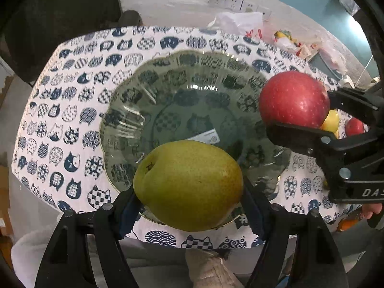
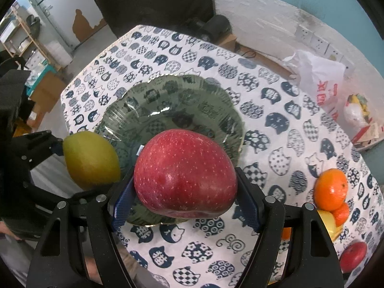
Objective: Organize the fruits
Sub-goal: 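Carry the pear and apple to the green plate and release both, then lift both tools away from the plate back toward the fruit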
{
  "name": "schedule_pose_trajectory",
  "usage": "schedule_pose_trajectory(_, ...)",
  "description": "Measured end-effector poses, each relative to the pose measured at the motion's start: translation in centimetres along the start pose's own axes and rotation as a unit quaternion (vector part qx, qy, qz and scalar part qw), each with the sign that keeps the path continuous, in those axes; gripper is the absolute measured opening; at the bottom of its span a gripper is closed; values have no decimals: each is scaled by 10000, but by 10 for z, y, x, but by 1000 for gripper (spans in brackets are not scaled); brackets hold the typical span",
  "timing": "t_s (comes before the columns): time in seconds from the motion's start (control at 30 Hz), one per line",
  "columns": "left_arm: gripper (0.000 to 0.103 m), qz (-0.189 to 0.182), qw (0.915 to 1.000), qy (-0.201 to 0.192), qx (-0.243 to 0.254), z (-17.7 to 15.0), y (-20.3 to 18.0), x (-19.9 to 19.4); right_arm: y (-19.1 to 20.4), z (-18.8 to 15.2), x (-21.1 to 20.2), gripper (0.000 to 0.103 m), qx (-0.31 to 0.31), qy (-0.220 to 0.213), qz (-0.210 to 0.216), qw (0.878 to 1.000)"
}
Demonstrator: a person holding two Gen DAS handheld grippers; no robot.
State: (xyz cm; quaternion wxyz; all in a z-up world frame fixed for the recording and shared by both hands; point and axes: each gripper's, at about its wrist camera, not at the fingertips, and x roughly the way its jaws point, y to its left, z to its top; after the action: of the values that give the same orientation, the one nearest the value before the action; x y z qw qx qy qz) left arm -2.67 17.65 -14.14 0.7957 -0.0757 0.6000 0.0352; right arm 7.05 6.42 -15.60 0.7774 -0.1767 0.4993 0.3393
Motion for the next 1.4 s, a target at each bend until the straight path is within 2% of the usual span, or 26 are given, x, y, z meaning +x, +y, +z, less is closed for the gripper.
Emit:
schedule_pose_trajectory(0.23, 78, 66, 9994, 316, -128, -2, 10, 24, 4, -5, 28, 76, -37, 353, 51, 9994)
schedule_pose_trajectory(0.5, 78, 33, 9985, 513, -211, -1, 14, 31, 8, -10, 42, 76, -153, 564, 21, 9983)
schedule_pose_trajectory(0.67, 78, 322, 9989, 337, -17, 1, 7, 22, 6, -11, 44, 77, -135, 646, 32, 9978)
schedule_pose_trajectory(0.77, 78, 446, 9987, 227, 102, 2, 5, 16, 8, -9, 42, 77, -216, 551, 28, 9982)
schedule_pose_trajectory(0.93, 78, 360, 9989, 303, 62, 1, 7, 19, 10, -7, 42, 74, -222, 570, -36, 9981)
schedule_pose_trajectory(1.1, 78, 369, 9989, 283, 62, 1, 5, 17, 3, -6, 37, 72, -62, 496, 211, 9985)
schedule_pose_trajectory(1.4, 78, 378, 9988, 286, 85, -1, 5, 15, 10, -9, 41, 73, -334, 525, 5, 9981)
